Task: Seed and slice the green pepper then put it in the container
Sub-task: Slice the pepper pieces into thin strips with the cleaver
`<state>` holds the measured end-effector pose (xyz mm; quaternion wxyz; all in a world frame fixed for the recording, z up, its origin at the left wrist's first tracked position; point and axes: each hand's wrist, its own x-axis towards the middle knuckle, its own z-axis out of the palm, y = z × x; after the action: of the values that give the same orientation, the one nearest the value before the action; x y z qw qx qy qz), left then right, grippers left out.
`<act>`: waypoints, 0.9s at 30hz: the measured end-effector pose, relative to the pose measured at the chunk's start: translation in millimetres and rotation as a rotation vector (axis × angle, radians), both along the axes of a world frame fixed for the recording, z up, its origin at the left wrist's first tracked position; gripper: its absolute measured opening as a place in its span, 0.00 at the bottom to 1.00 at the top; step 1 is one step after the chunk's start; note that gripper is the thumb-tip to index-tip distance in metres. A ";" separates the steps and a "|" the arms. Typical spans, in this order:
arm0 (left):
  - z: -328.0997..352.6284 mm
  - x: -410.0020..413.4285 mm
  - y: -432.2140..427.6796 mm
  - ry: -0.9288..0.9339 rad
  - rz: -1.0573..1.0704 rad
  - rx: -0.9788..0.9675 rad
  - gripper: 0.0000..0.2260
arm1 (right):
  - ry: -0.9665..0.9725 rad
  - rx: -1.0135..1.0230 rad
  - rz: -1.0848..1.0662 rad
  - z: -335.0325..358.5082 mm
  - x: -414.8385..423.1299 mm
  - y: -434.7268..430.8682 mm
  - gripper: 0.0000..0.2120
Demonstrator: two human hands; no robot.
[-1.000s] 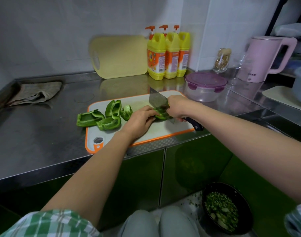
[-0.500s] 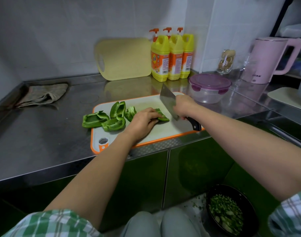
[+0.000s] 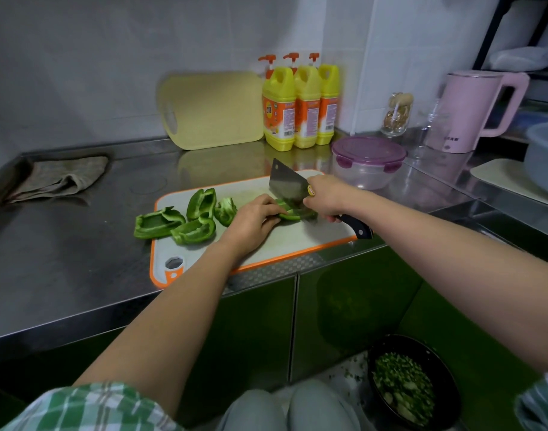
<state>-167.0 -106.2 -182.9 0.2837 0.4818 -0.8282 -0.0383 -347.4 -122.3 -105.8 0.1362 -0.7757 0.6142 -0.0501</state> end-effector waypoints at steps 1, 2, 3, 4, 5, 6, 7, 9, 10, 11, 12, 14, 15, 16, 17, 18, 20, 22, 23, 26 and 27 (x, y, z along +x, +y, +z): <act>-0.1 -0.2 0.0 0.001 0.001 0.003 0.10 | -0.010 -0.014 -0.002 0.5 -0.5 -1.1 0.08; -0.5 -0.1 -0.2 0.004 0.001 0.005 0.10 | -0.017 -0.026 -0.002 1.4 -0.8 -1.1 0.08; -0.6 0.2 -0.6 0.007 0.002 0.006 0.10 | -0.016 -0.032 -0.002 2.6 -0.4 -1.1 0.07; -0.6 0.2 -0.7 0.006 0.004 0.008 0.10 | -0.001 -0.030 -0.002 3.5 0.4 -0.8 0.08; -0.7 0.5 -1.0 0.005 0.006 0.009 0.10 | 0.021 -0.018 -0.004 3.5 1.6 -0.6 0.09; -0.8 0.4 -1.0 0.003 0.005 0.008 0.10 | 0.045 -0.004 -0.006 3.0 2.9 0.0 0.09; -1.1 0.3 -1.0 0.004 0.005 0.007 0.10 | 0.066 0.010 -0.007 2.4 4.4 0.4 0.10; -1.2 -0.1 -0.6 0.004 0.002 0.005 0.10 | 0.094 0.030 -0.004 0.3 6.6 0.7 0.11; -1.1 -0.3 -0.2 0.003 0.001 0.005 0.10 | 0.101 0.035 -0.004 -0.8 6.8 0.8 0.11; -1.3 -0.4 0.0 0.004 0.000 0.005 0.10 | 0.109 0.039 -0.002 -1.5 6.7 0.7 0.11; -1.4 -0.4 0.0 0.005 -0.002 0.007 0.10 | 0.121 0.041 0.002 -1.5 6.4 0.7 0.11; -1.6 0.1 -0.2 0.010 -0.005 0.011 0.10 | 0.129 0.054 0.006 0.0 6.7 -1.1 0.10; -1.5 0.4 -0.1 0.012 -0.005 0.015 0.10 | 0.133 0.062 0.010 1.3 7.7 -1.2 0.09; -1.2 0.4 0.0 0.010 -0.006 0.018 0.10 | 0.146 0.062 0.014 3.1 9.7 -1.0 0.07; -1.0 0.7 -0.3 0.005 -0.007 0.022 0.10 | 0.161 0.057 0.013 4.2 11.7 -0.9 0.05; -0.5 1.1 -0.8 -0.003 -0.010 0.028 0.10 | 0.177 0.047 0.013 4.8 13.5 0.0 0.03; 1.2 1.5 -1.3 -0.015 -0.021 0.041 0.10 | 0.188 0.018 0.002 2.3 17.1 2.8 0.04; 2.6 1.8 -1.0 -0.018 -0.020 0.040 0.10 | 0.179 -0.019 -0.005 -2.9 20.6 2.1 0.04; 2.7 1.5 -0.8 -0.019 -0.016 0.037 0.10 | 0.155 -0.037 -0.016 -7.4 21.6 0.4 0.04; 2.2 0.1 1.9 -0.010 -0.004 0.030 0.10 | 0.100 -0.098 -0.054 -15.1 22.2 -3.4 0.01; 2.1 -0.2 2.6 -0.006 -0.001 0.029 0.10 | 0.099 -0.104 -0.064 -16.3 22.6 -4.4 0.03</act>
<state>-167.2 -103.6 -180.8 0.2742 0.4856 -0.8286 -0.0488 -324.8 -126.7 -122.0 0.0637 -0.7631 0.6413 -0.0477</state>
